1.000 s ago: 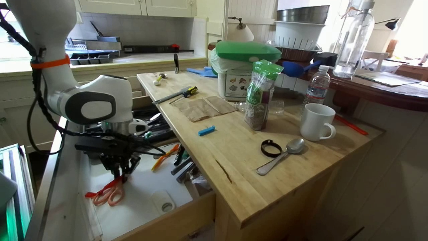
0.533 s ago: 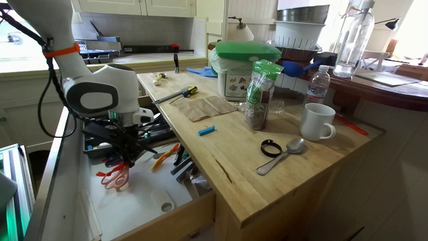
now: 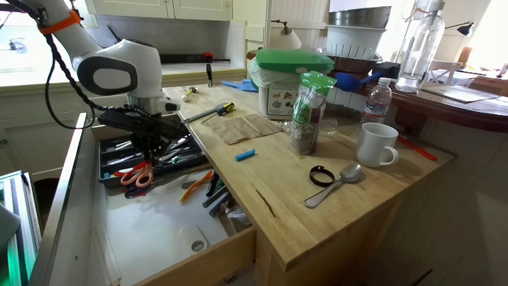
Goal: Take the scissors out of the drawer
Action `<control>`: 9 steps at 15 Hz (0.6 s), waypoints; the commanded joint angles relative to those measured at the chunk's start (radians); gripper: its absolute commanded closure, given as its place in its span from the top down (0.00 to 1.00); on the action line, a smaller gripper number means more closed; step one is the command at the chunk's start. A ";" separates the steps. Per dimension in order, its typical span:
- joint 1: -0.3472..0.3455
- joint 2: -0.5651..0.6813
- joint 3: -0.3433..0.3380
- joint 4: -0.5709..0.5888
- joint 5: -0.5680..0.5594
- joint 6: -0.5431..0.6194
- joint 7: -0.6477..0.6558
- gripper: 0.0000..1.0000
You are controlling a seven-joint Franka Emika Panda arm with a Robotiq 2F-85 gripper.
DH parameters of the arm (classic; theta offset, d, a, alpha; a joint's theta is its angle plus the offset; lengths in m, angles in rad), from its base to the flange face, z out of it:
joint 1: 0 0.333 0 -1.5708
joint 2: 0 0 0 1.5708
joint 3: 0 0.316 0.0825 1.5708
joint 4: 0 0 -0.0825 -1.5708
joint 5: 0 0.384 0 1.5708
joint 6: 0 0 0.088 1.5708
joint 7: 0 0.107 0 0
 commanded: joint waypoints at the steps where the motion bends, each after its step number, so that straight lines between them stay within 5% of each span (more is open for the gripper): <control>1: 0.078 -0.148 -0.086 0.050 -0.101 -0.230 -0.071 0.06; 6: 0.161 -0.223 -0.162 0.227 -0.063 -0.530 -0.237 0.06; 9: 0.165 -0.231 -0.182 0.339 -0.085 -0.651 -0.169 0.06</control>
